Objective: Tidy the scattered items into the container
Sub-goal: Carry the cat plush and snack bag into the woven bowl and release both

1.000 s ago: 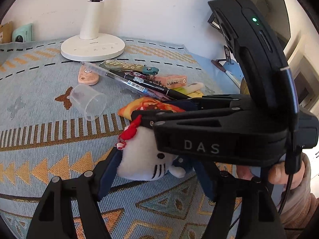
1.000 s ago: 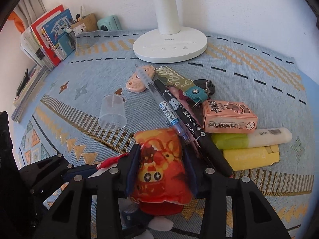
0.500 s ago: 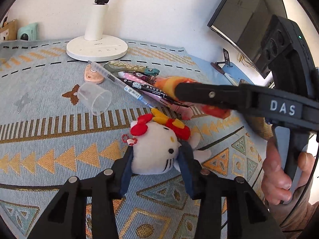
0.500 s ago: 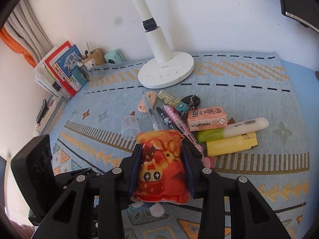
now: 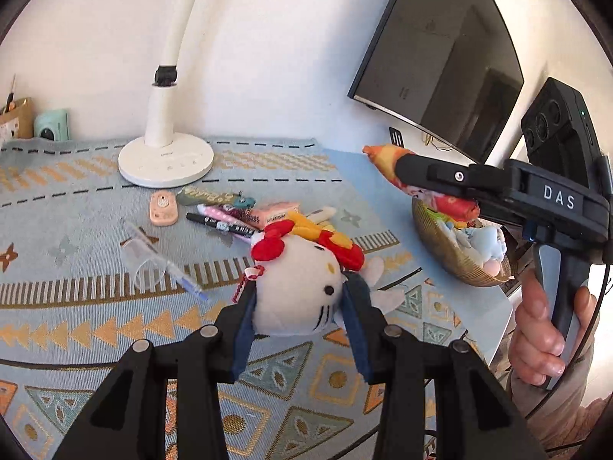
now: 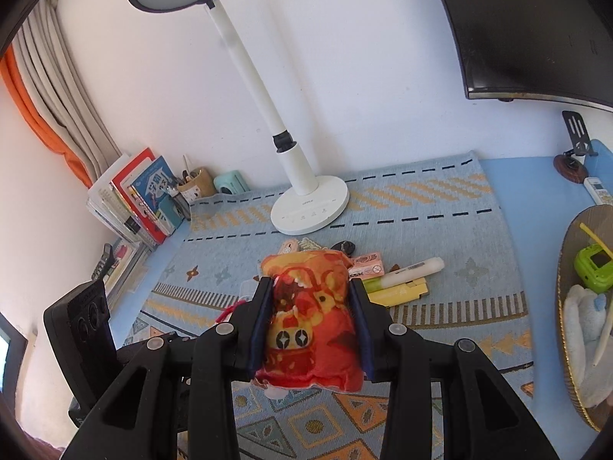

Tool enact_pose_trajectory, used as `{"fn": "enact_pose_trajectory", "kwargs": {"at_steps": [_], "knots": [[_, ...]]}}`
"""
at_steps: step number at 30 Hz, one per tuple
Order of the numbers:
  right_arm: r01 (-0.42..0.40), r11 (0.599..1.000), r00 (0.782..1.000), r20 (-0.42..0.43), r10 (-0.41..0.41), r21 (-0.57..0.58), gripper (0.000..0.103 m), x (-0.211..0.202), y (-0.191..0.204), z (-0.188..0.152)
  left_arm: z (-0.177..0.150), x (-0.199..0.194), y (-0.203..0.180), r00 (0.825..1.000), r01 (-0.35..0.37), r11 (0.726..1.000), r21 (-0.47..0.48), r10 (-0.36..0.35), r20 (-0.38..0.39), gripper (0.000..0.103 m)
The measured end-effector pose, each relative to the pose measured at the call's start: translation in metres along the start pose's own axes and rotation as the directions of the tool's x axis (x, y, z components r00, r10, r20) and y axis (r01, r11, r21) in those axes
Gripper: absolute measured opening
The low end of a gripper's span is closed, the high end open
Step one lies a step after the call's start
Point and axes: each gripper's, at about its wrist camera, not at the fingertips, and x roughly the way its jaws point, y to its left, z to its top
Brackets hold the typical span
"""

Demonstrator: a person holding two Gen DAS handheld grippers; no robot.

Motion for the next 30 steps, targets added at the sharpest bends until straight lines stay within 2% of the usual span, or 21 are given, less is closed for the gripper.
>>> {"fn": "enact_pose_trajectory", "kwargs": {"at_steps": [5,11,16,21,26,30], "knots": [[0.06,0.998,0.996,0.065,-0.06,0.011,0.039,-0.035,-0.014,0.003,0.022,-0.004,-0.03,0.999,0.007,0.997,0.081,-0.01,0.041,0.039],[0.158,0.986,0.977,0.139,-0.164,0.055,0.039,-0.081,-0.05,0.006,0.052,0.004,-0.075,0.995,0.065,0.987,0.149,-0.076,0.071,0.039],[0.287,0.948,0.935,0.178,-0.308,0.135,0.039,-0.125,-0.094,0.009,0.08,0.028,-0.123,0.983,0.153,0.965,0.214,-0.172,0.071,0.039],[0.387,0.888,0.879,0.192,-0.437,0.249,0.039,-0.166,-0.146,0.008,0.106,0.073,-0.18,0.966,0.239,0.921,0.308,-0.259,0.023,0.039],[0.445,0.824,0.838,0.161,-0.521,0.35,0.039,-0.189,-0.196,0.003,0.128,0.129,-0.23,0.942,0.328,0.879,0.345,-0.334,-0.044,0.039],[0.465,0.781,0.822,0.125,-0.556,0.418,0.039,-0.194,-0.231,-0.004,0.134,0.184,-0.255,0.927,0.375,0.865,0.333,-0.35,-0.134,0.039]]}}
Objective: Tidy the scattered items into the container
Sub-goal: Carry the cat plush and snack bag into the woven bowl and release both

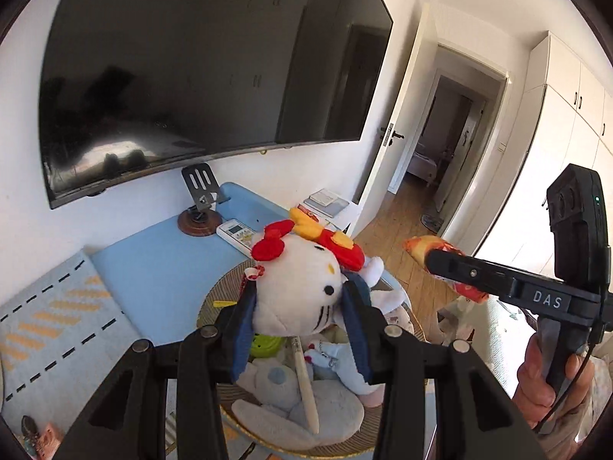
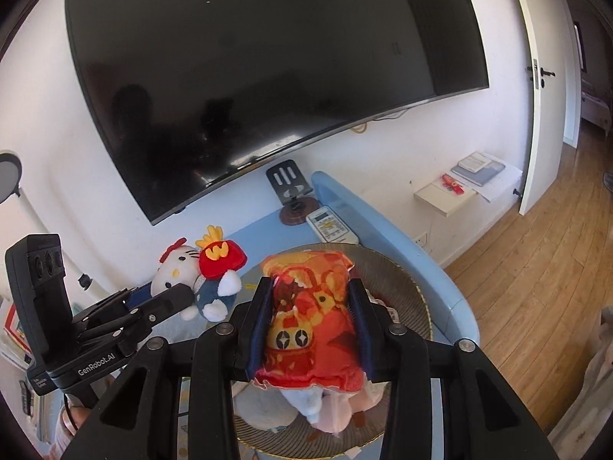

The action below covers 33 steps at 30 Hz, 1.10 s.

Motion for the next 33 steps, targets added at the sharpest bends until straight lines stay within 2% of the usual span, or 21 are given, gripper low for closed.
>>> {"fn": "enact_pose_trajectory", "kwargs": {"at_steps": [3,6,10,12,13,15,16,20,22,24,28,33], "knots": [[0.008,0.999,0.999,-0.035,-0.006,0.052,0.039,0.021,-0.019,0.001,-0.001,0.041,0.005,0.998,0.012,1.0,-0.021,-0.013,-0.067,0.039],[0.017,0.996,0.996,-0.091,-0.008,0.091,0.039,0.047,-0.033,-0.005,-0.013,0.069,0.016,0.994,-0.007,0.999,-0.047,0.002,-0.111,0.039],[0.036,0.993,0.985,-0.17,-0.017,0.111,0.039,0.081,-0.041,-0.019,-0.03,0.085,0.032,0.987,0.007,0.995,-0.103,-0.023,-0.159,0.04],[0.081,0.992,0.979,-0.192,-0.061,0.096,0.04,0.093,-0.041,-0.025,-0.031,0.087,0.037,0.985,0.026,0.991,-0.128,-0.047,-0.165,0.041],[0.107,0.991,0.975,-0.204,-0.088,0.085,0.04,0.099,-0.042,-0.028,-0.032,0.088,0.039,0.984,0.027,0.99,-0.136,-0.05,-0.172,0.043],[0.145,0.986,0.964,-0.237,-0.123,0.078,0.043,0.108,-0.045,-0.033,-0.033,0.089,0.044,0.981,0.006,0.988,-0.153,-0.036,-0.192,0.058],[0.163,0.984,0.96,-0.244,-0.139,0.079,0.044,0.109,-0.047,-0.034,-0.034,0.089,0.047,0.979,0.009,0.986,-0.166,-0.042,-0.197,0.061],[0.164,0.982,0.967,-0.215,-0.14,0.098,0.047,0.092,-0.051,-0.032,-0.034,0.079,0.049,0.981,0.012,0.986,-0.168,-0.044,-0.188,0.073],[0.161,0.982,0.974,-0.174,-0.143,0.095,0.049,0.077,-0.048,-0.029,-0.034,0.073,0.049,0.983,0.011,0.987,-0.163,-0.041,-0.182,0.073],[0.16,0.984,0.98,-0.131,-0.148,0.083,0.061,0.061,-0.043,-0.027,-0.034,0.066,0.049,0.984,0.014,0.986,-0.166,-0.043,-0.175,0.073],[0.116,0.99,0.992,-0.06,-0.112,0.075,0.064,0.033,-0.031,-0.024,-0.038,0.054,0.047,0.985,0.015,0.981,-0.196,-0.049,-0.168,0.073],[0.026,0.999,0.999,-0.028,-0.025,0.035,0.068,0.008,-0.004,-0.027,-0.047,0.028,0.039,0.987,-0.004,0.983,-0.185,-0.026,-0.161,0.073]]}}
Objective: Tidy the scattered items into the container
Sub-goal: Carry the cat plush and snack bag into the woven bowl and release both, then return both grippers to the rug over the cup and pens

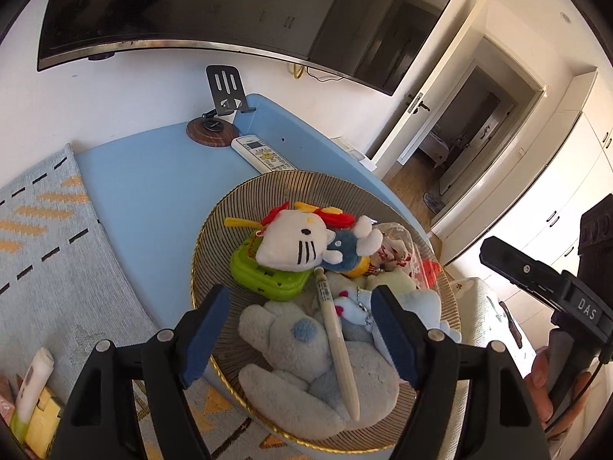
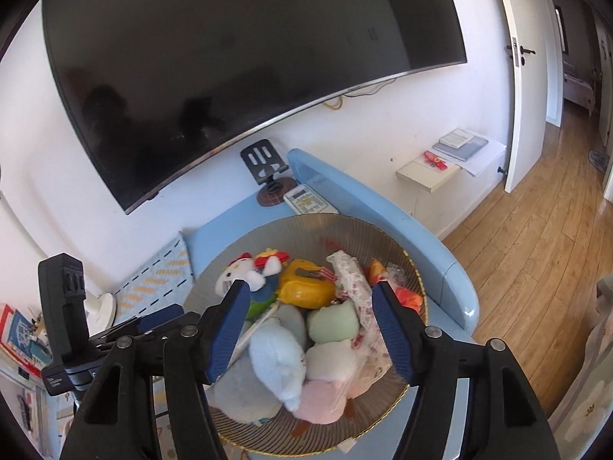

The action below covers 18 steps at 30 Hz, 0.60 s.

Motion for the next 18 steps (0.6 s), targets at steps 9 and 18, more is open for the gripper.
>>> {"fn": "enact_pose_trajectory", "kwargs": {"at_steps": [9,18], "knots": [[-0.188,0.974,0.982,-0.031,0.186,-0.123,0.077,-0.018,0.078,-0.026,-0.059,-0.112,0.031,0.985,-0.09,0.992,-0.09,0.102,0.14,0.076],[-0.373,0.876,0.921,-0.239,0.308,-0.306,0.077,0.005,0.197,-0.077,-0.155,-0.242,0.138,0.891,-0.384,0.899,-0.209,0.42,0.174,0.078]]}}
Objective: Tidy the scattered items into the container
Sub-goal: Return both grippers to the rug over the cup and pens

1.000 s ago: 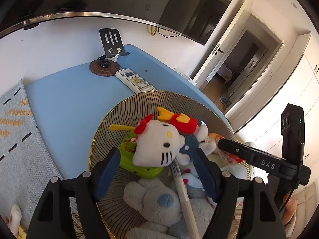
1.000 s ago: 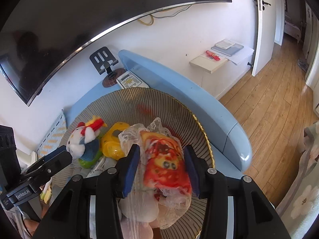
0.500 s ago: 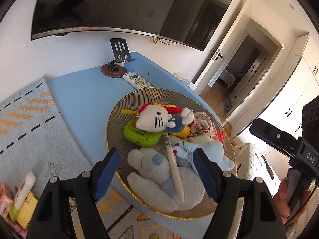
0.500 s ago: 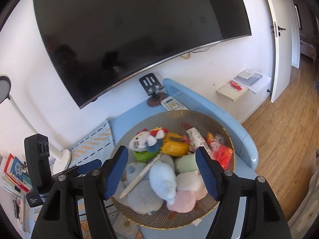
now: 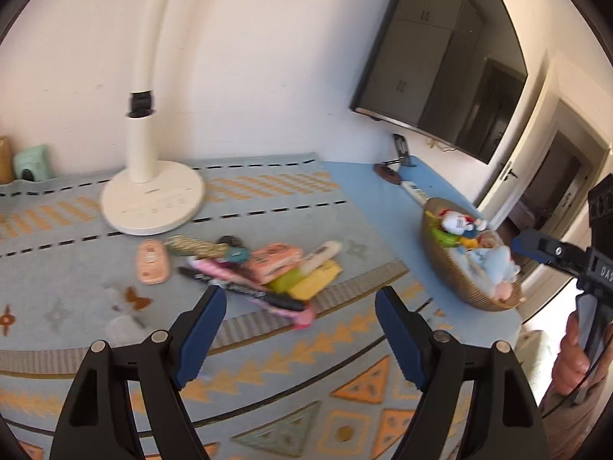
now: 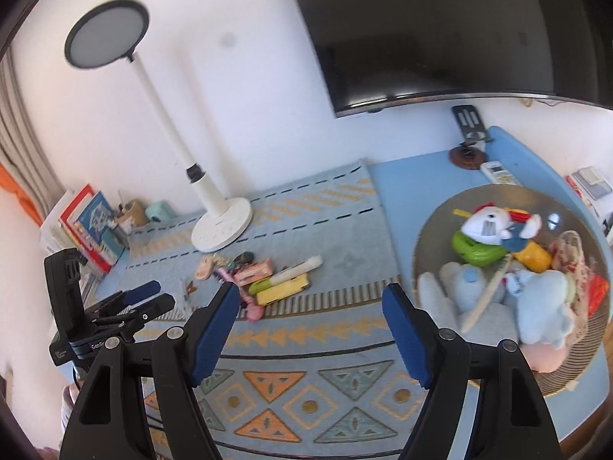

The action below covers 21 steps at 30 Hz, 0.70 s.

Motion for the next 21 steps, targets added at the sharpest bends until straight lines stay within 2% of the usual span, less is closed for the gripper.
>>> {"fn": "enact_pose_trajectory", "kwargs": {"at_steps": [2,5,7,8,9,14,17,21], "knots": [[-0.048,0.998,0.997,-0.064,0.044,-0.048,0.077,0.023,0.028,-0.004,-0.011,-0.009,0.038,0.999,-0.031,0.999,0.018,0.032,-0.035,0.078],[-0.114,0.986,0.984,-0.147,0.096,-0.123,0.076,0.059,0.073,-0.014,-0.026,-0.011,0.084,0.996,-0.034,0.999,0.035,0.037,-0.084,0.078],[-0.143,0.973,0.975,-0.193,0.107,-0.182,0.062,0.083,0.104,-0.024,-0.033,-0.008,0.104,0.993,-0.001,0.998,0.056,0.007,-0.117,0.078],[-0.155,0.965,0.968,-0.226,0.106,-0.211,0.051,0.096,0.117,-0.029,-0.034,-0.005,0.112,0.992,0.023,0.998,0.064,-0.015,-0.128,0.078],[-0.164,0.959,0.96,-0.261,0.101,-0.23,0.048,0.109,0.128,-0.033,-0.034,-0.001,0.118,0.99,0.046,0.996,0.072,-0.036,-0.137,0.078],[-0.183,0.939,0.934,-0.35,0.074,-0.29,0.04,0.148,0.157,-0.047,-0.03,0.025,0.126,0.981,0.084,0.988,0.133,-0.058,-0.187,0.078],[-0.163,0.937,0.93,-0.366,0.04,-0.31,0.04,0.162,0.16,-0.05,-0.03,0.039,0.125,0.975,0.11,0.98,0.164,-0.074,-0.208,0.078],[-0.142,0.932,0.929,-0.371,0.008,-0.335,0.04,0.173,0.162,-0.051,-0.035,0.052,0.119,0.972,0.087,0.974,0.208,-0.038,-0.231,0.076]]}}
